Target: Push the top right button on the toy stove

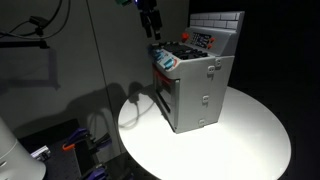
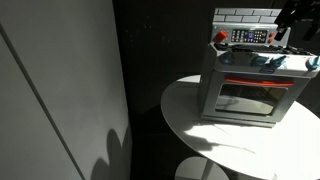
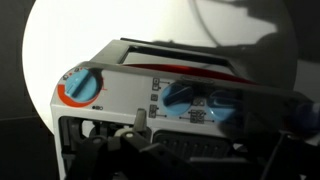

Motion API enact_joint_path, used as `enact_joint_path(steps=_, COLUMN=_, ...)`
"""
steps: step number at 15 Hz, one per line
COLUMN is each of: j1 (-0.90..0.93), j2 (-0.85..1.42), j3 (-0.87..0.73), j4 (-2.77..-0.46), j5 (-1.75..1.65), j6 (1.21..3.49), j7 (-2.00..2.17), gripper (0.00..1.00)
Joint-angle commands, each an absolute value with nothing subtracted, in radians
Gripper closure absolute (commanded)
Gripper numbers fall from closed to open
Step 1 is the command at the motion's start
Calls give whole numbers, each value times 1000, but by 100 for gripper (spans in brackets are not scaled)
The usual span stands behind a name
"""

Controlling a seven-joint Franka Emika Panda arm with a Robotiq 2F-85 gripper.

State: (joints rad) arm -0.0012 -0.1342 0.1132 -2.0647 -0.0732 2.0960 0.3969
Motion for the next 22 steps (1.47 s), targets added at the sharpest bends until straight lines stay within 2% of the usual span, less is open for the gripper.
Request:
enact_joint_path(steps=1, j1=-15, j2=-79, j3=85, j4=-2003, j5=-125, j6=2126, j7=484, gripper=0)
enact_joint_path(steps=8, j1=-40, j2=-54, j3=25, j4=-1997, j5=-211, j6=2201, j7=626, gripper=0)
enact_joint_path(steps=16, j1=-25, j2=-63, j3=24, j4=-2024, j5=-186, j6=2199, j7=585, gripper=0)
enact_joint_path(steps=22, j1=-33, j2=-23, j3=18, j4=-1991, j5=-231, j6=2292, j7=695, gripper=0)
